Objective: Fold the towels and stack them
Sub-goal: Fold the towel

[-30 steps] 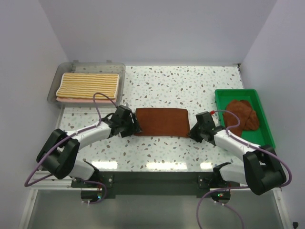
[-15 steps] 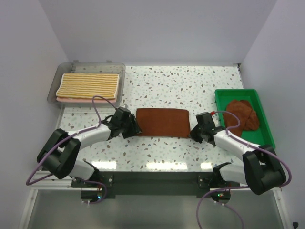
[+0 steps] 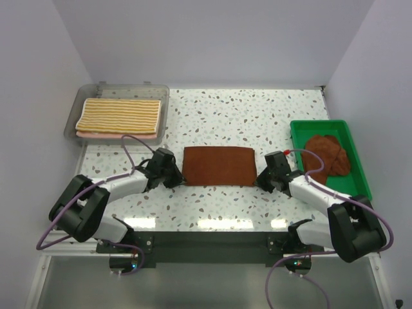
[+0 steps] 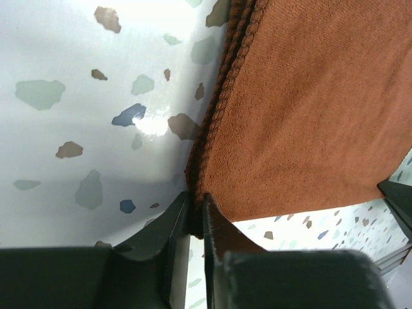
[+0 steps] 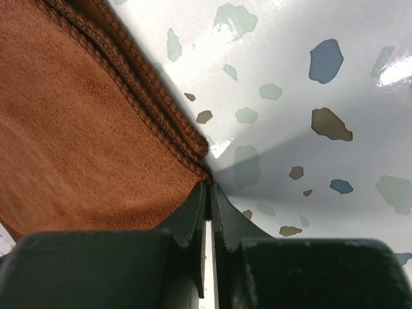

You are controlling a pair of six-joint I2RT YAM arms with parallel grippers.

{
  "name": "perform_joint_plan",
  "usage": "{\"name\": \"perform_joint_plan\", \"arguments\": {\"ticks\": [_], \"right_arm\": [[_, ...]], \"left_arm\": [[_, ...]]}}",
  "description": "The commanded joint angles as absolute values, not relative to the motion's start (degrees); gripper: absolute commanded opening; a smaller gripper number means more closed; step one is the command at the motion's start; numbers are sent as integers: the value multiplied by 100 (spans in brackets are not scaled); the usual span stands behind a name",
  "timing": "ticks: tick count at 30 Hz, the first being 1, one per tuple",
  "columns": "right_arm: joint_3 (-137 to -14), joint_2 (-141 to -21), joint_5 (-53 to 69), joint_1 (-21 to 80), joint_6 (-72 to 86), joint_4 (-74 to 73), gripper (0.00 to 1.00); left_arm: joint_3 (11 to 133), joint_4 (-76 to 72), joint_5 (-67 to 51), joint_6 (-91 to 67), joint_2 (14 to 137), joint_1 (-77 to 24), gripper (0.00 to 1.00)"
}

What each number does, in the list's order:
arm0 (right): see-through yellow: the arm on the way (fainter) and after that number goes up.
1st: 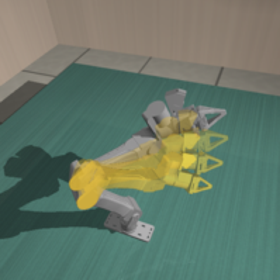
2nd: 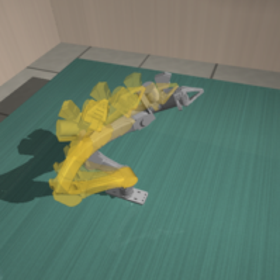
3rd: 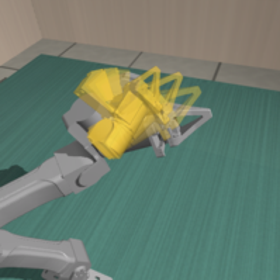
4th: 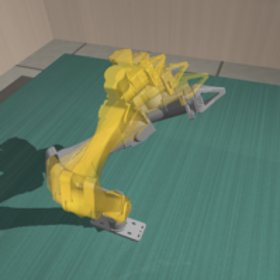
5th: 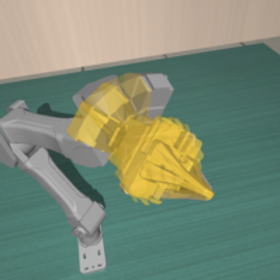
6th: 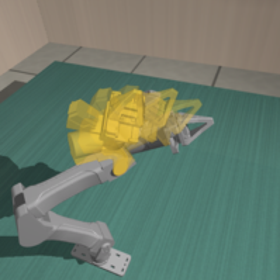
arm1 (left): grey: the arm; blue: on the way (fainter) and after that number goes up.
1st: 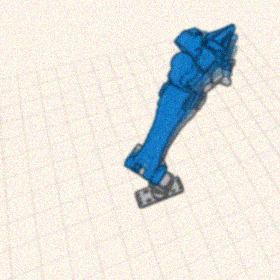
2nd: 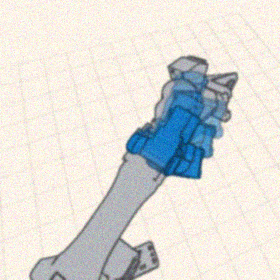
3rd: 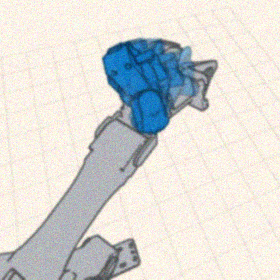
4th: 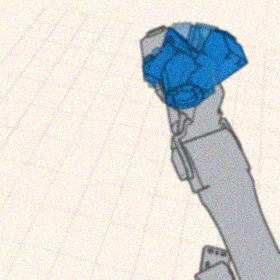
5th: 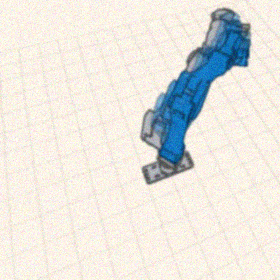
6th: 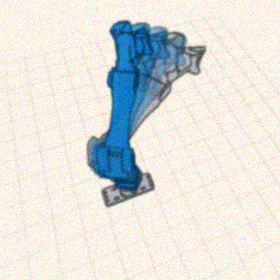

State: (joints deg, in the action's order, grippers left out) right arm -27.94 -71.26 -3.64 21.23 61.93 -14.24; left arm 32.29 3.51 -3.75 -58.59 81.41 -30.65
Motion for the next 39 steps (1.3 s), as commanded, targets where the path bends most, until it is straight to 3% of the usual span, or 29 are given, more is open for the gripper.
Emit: {"name": "perform_joint_plan", "arguments": {"ticks": [1,8,18,27,39], "right_arm": [[-2935,-7067,-457,2101,6108,-1450,1],[-3181,-6856,-562,2092,5986,-1836,0],[-4453,-6846,-826,2083,5546,-2829,0],[-6036,-7663,-853,1749,5221,-3234,0],[-7415,-8964,-650,1222,4694,-2294,0]], "left_arm": [[3164,483,-185,-5941,7972,-3041,15],[3436,843,-27,-5792,7814,-3041,0],[4743,1924,518,-5265,7787,-2997,0],[6415,2399,299,-4746,8691,-2514,0],[7997,2136,-228,-4386,10132,-1996,0]]}}
